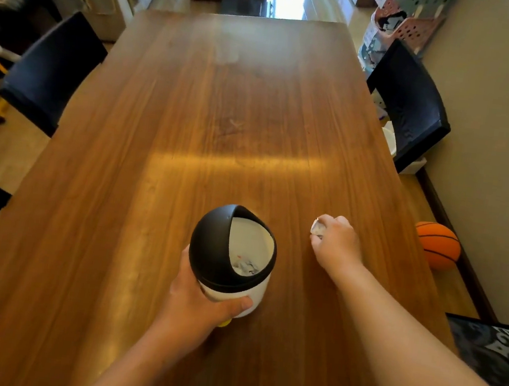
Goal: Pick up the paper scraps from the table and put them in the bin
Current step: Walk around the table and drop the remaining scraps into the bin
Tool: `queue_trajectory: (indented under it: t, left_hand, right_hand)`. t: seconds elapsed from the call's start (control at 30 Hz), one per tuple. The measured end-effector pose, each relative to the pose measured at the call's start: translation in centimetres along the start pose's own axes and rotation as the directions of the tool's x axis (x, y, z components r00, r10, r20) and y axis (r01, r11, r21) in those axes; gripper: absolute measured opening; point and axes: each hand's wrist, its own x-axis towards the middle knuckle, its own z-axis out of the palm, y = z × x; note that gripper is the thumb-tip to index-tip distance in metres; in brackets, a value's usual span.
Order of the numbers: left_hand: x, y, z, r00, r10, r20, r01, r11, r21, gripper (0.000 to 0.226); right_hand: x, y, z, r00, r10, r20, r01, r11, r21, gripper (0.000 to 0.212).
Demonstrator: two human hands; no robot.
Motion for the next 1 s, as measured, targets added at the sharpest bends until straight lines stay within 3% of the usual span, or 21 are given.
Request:
queue_trajectory:
  t: [0.2,0.4,0.57,0.7,0.77,0.83,0.93,1.0]
  left_hand:
    - [-4.9,-0.5,-2.9,1.000,0.013,0.007,-0.013,1.000,0.000,0.109]
    - [-13.2,-2.6,-8.5,0.999,0.001,0.049,-0.001,1.000,-0.017,0.117]
    - [-20.1,-3.9,-13.1,0.996,0.017,0.092,-0.016,1.000,-0.010,0.114]
    - [-24.1,-4.5,-15.7,0.994,0.043,0.100,-0.046,0.999,0.028,0.115]
    - [-25.6,-4.7,-16.6,0.993,0.062,0.100,-0.065,0.997,0.035,0.117]
    - [-27.3,-4.5,-17.4,0.992,0.083,0.100,-0.086,0.996,0.023,0.117]
    - [-28.6,-4.3,-17.8,0.987,0.106,0.121,-0.107,0.994,-0.002,0.119]
    - [-29.6,-4.0,-18.2,0.986,0.120,0.119,-0.122,0.993,0.005,0.119]
  right_hand:
    - [-11.2,-1.4,-0.3,0.994,0.078,0.080,-0.101,0.934,0.343,0.027]
    - [-24.5,-5.8,-4.3,0.997,0.062,0.051,-0.080,0.799,0.596,0.028]
    - [-32.3,-11.5,-12.7,0.976,-0.051,-0.211,0.190,0.668,0.719,0.035]
    - [-38.6,-15.7,-18.8,0.838,-0.034,-0.544,0.463,0.573,0.676,0.034]
    - [-41.6,-17.6,-19.0,0.765,-0.035,-0.643,0.551,0.550,0.627,0.032]
    - [-44.0,-19.4,-16.9,0.800,-0.112,-0.589,0.536,0.577,0.617,0.033]
    - [-46.1,-20.5,-12.4,0.936,-0.296,-0.190,0.351,0.766,0.538,0.059]
    - [-47.3,-19.4,-10.4,0.952,-0.280,-0.120,0.301,0.806,0.510,0.071]
